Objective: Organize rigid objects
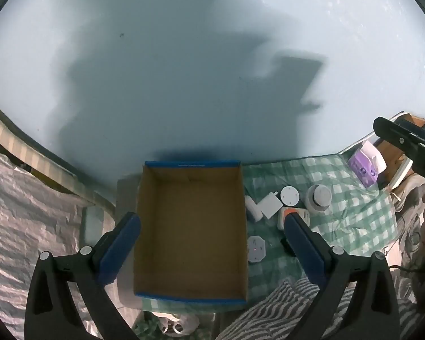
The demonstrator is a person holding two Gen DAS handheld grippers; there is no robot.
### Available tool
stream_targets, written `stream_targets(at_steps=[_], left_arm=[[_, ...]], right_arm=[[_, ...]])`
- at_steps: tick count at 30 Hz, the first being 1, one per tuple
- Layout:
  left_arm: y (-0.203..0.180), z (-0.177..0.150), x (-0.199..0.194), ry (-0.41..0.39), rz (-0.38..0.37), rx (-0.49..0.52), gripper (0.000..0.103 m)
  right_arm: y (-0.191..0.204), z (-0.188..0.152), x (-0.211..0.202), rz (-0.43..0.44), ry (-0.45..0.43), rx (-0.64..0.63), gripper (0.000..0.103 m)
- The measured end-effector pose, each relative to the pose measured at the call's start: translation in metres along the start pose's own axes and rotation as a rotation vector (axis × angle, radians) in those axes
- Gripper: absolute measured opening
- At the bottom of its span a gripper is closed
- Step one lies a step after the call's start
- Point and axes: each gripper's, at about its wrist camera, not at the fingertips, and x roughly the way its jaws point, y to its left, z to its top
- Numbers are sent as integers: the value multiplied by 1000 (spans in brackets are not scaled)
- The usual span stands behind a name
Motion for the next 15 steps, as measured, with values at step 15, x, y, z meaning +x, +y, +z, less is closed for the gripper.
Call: stream_targets(at_steps=[15], left_arm=[[2,-3,7,31,12,-21,102]], right_arm=[[2,3,0,11,22,-15,101]])
